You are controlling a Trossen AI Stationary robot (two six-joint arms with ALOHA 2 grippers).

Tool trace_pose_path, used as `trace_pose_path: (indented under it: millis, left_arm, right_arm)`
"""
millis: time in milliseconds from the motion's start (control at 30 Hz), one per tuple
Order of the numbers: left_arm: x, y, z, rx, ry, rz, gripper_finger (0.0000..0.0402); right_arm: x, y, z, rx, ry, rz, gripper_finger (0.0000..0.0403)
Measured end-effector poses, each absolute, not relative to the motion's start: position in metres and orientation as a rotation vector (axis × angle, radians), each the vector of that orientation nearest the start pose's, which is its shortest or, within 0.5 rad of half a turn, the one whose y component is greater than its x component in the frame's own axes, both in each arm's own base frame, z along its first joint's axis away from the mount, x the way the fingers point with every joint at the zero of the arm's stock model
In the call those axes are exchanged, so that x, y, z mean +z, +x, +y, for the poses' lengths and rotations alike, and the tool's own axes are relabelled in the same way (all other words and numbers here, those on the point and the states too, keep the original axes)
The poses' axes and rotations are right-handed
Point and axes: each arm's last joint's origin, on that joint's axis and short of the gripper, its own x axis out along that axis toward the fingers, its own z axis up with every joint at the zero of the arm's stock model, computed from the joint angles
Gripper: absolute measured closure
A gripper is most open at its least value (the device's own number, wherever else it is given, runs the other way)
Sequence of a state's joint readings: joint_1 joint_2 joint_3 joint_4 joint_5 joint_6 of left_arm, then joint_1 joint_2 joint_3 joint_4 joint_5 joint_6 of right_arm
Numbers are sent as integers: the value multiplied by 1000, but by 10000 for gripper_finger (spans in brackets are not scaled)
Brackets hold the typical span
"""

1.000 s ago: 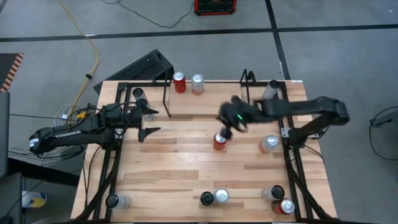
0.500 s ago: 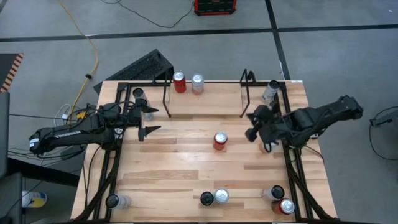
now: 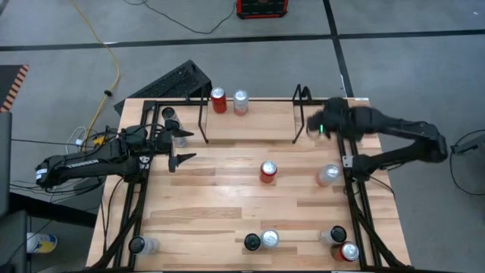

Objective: Place canned beverage on shelf
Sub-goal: Put the top right white blue soda can on the shelf

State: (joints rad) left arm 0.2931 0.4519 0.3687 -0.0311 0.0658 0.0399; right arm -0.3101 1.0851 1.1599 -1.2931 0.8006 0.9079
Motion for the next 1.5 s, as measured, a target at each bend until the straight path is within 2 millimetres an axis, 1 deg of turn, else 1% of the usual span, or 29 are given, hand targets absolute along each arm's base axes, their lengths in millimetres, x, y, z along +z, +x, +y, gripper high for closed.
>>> trace_pose_path:
  millis: [100,233,300,333,400,467,500,533,667,800,933,1033,1067,1100,1200,1300,1400,1500]
  left_arm:
    - [247,123,35,225,19,117,33]
    - [247,123,35,225,18,117,33]
    - [247,123,35,227,17,117,33]
    - [247,123,35,227,15,117,33]
    - [247,123,35,227,5,118,33]
    - [247,123,35,228,1,118,33]
    - [247,123,35,230,0,120,33]
    - [247,123,35,232,0,119,33]
    - [247,123,35,236,-3,117,33]
    - [247,123,35,237,-6,116,33]
    - [247,123,35,236,-6,117,33]
    - [246,123,35,236,-9,123,33]
    - [246,123,35,234,-10,128,33]
    - [245,123,35,229,-12,136,33]
    - [244,123,35,224,-12,148,33]
    - [244,123,35,224,-8,147,33]
    - [245,123,35,222,-5,139,33]
    - [245,123,35,215,-4,139,33]
  right_arm:
    - [333,142,-106,-1441,472,747,371]
    - [329,130,-148,-1385,547,808,361]
    - [326,122,-165,-1348,589,828,354]
    - [325,119,-171,-1339,604,833,349]
    - [327,119,-175,-1323,610,845,340]
    - [332,124,-178,-1298,572,836,329]
    - [331,126,-178,-1290,573,842,323]
    - [330,127,-178,-1282,585,850,316]
    - [333,126,-179,-1297,545,858,277]
    - [329,128,-179,-1241,497,937,222]
    - [325,131,-174,-1206,541,987,171]
    - [322,125,-160,-1322,610,1040,154]
    - [320,125,-154,-1369,594,1052,152]
    - [318,125,-146,-1415,562,1042,152]
    - [309,126,-121,-1559,448,906,153]
    - [295,126,-99,-1575,408,774,153]
    - [281,125,-88,-1548,440,647,153]
    - [265,122,-87,-1552,470,594,153]
